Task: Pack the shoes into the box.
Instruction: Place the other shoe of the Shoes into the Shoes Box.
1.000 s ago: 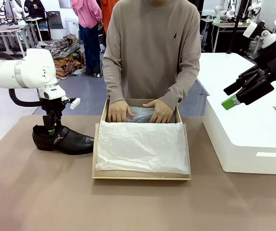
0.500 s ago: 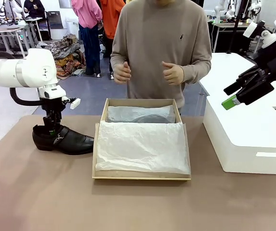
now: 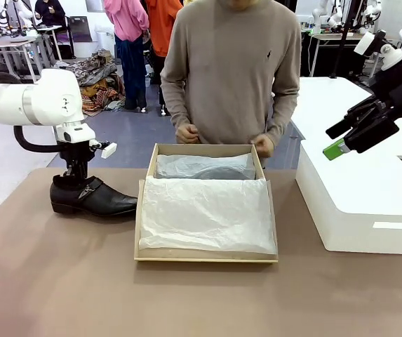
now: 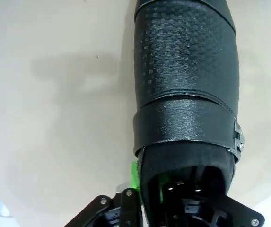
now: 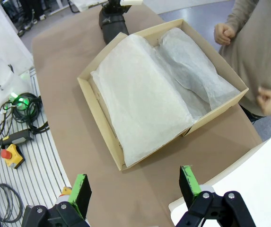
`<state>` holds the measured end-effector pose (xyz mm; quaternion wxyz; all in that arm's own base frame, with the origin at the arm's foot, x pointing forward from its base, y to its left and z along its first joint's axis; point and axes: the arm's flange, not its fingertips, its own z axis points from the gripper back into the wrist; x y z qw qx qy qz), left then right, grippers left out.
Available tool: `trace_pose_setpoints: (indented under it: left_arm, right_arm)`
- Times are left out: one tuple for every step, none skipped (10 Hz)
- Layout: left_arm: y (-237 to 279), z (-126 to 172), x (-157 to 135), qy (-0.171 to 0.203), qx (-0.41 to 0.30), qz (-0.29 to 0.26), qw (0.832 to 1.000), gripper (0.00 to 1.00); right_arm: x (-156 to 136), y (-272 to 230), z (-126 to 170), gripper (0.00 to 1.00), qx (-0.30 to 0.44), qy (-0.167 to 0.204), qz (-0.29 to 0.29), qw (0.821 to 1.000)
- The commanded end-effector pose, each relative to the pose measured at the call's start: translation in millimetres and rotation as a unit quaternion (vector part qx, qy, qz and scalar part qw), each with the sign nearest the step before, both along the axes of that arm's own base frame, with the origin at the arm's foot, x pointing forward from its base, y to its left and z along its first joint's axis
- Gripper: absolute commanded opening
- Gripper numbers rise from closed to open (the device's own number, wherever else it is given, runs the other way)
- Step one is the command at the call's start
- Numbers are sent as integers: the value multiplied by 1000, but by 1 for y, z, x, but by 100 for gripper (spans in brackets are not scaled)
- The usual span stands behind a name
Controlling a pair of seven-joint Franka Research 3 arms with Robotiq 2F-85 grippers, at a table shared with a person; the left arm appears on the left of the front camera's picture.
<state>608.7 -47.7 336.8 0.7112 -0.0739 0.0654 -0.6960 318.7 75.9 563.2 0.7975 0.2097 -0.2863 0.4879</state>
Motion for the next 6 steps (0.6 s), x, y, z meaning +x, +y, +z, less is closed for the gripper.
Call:
trace_pose_setpoints:
  left_arm:
    - [7,1,1,-9,8,-13,1000,0]
    - [8,2,0,-13,14,-9,1000,0]
    - [9,3,-1,-16,22,-5,1000,0]
    - [10,5,-2,-20,30,-1,999,0]
    - [13,8,-4,-21,30,5,999,0]
    - [16,13,-6,-43,9,9,999,0]
  right_arm:
    - [1,1,1,100,13,-3,8,1000]
    - [1,1,1,100,13,-3,8,1000]
    - [1,1,1,100,13,-3,8,1000]
    - [1,1,1,100,13,-3,8,1000]
    - [1,1,1,100,13,-3,8,1000]
    - [1,1,1,100,13,-3,8,1000]
